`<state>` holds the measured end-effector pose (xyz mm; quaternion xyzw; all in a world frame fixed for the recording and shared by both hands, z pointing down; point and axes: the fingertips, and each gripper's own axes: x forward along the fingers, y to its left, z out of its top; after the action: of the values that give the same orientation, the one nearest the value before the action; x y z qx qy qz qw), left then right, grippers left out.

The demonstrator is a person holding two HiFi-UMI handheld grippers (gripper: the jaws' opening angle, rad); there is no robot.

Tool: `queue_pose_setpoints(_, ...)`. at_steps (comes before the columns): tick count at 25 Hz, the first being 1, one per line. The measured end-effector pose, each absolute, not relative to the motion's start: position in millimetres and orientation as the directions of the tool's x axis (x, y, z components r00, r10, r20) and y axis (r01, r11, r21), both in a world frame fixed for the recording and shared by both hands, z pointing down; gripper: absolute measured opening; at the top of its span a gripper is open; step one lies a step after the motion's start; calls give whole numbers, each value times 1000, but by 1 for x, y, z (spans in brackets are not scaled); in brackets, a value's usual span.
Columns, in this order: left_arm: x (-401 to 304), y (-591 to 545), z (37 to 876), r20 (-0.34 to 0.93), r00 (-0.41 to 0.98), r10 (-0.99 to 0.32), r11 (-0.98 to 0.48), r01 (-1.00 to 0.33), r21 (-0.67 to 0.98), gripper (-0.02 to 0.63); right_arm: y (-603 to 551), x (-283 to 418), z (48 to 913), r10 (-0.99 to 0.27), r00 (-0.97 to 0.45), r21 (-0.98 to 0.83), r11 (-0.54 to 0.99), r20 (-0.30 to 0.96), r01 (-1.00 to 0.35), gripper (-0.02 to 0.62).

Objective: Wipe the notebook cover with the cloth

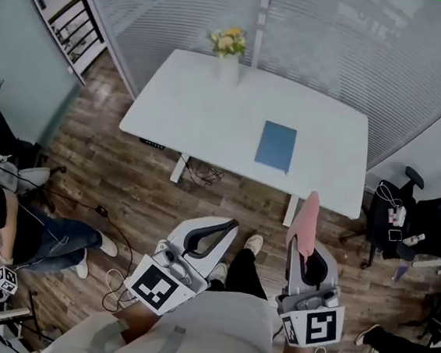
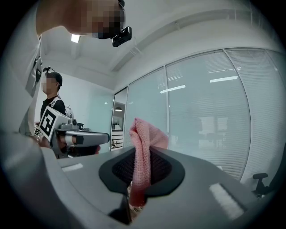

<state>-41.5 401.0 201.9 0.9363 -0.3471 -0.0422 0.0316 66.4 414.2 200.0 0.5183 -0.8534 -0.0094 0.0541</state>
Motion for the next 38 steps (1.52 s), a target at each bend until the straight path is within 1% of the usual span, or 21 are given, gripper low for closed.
queue_pose_setpoints(6, -36, 362, 203, -59, 753, -656, -754, -651, 89, -2, 376, 72, 203, -886, -458, 68, 463, 79, -884, 32)
queue_pose_setpoints(17, 4, 262, 200, -61, 749, -660, -751, -656, 73, -2, 280, 113, 204, -886, -458, 56, 462, 69, -885, 32)
queue_pose_setpoints(27, 70, 162, 199, -30, 764, -645, -764, -641, 76, -2, 180, 175, 206, -885, -457, 36, 461, 87, -887, 32)
queue_pose_setpoints(38, 135, 80, 206, -16, 777, -630, -776, -627, 68, -2, 100, 237, 215, -887, -452, 34, 456, 94, -889, 32)
